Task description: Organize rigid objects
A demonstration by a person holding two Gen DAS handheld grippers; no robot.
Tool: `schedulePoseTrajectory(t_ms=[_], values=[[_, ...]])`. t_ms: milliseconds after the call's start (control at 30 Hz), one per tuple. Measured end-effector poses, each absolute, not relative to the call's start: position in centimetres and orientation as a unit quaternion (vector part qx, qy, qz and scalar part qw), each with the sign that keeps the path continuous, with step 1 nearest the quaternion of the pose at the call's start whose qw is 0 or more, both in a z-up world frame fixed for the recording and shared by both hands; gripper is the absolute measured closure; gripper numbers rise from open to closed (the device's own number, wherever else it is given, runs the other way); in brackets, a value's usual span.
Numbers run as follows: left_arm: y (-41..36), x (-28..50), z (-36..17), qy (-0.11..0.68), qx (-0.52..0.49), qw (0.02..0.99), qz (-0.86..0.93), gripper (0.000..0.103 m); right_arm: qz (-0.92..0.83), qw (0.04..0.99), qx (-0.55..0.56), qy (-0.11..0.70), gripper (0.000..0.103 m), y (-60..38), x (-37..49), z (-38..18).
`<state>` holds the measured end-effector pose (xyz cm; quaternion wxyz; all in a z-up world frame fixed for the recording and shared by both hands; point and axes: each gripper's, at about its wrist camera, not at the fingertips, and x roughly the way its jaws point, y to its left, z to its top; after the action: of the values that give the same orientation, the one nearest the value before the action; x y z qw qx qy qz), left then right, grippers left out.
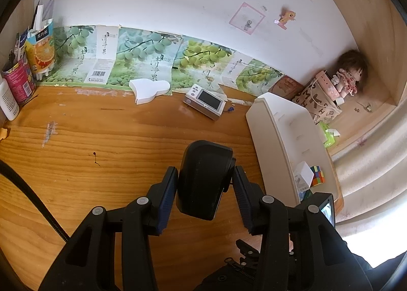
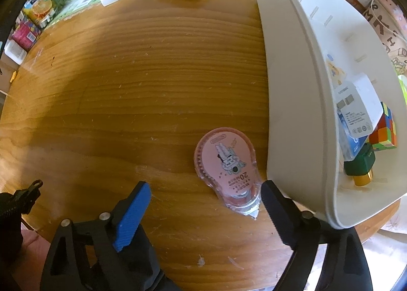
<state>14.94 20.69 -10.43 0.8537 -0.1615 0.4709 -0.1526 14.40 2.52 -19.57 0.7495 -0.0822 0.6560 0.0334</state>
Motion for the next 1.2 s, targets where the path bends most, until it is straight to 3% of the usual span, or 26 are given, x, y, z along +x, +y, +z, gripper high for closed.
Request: schedulePoseTrajectory(t_ms=[500,600,733,833,933,1200], values=[[20.2,14.6,-10.4,0.473,-0.154,0.853,-0.155,0.055,0.021,0.760,-0.126,0.637,0.012,4.6,15.0,-20.6],[20.2,14.6,-10.4,0.473,-0.154,0.853,-0.155,0.055,0.013,0.766,-0.133,0.628,0.022,5.0,14.4,-20.4],[20.0,14.5,-10.3,0.472,-0.153,0.854,-0.156,0.055,-0.004,0.773,-0.152,0.616,0.046,5.0,13.9,-20.0],[19.8,14.3,-10.1,0.471,-0.153,0.855,-0.156,0.055,-0.001,0.776,-0.165,0.609,0.051,5.0,13.5,-19.9],[19.6,14.2,-10.0,0.469,-0.154,0.856,-0.156,0.055,-0.006,0.778,-0.185,0.600,0.066,5.2,13.1,-19.8],[18.8,13.4,-9.4,0.460,-0.163,0.862,-0.141,0.055,0.037,0.778,-0.166,0.604,0.067,2.2,12.8,-18.5]])
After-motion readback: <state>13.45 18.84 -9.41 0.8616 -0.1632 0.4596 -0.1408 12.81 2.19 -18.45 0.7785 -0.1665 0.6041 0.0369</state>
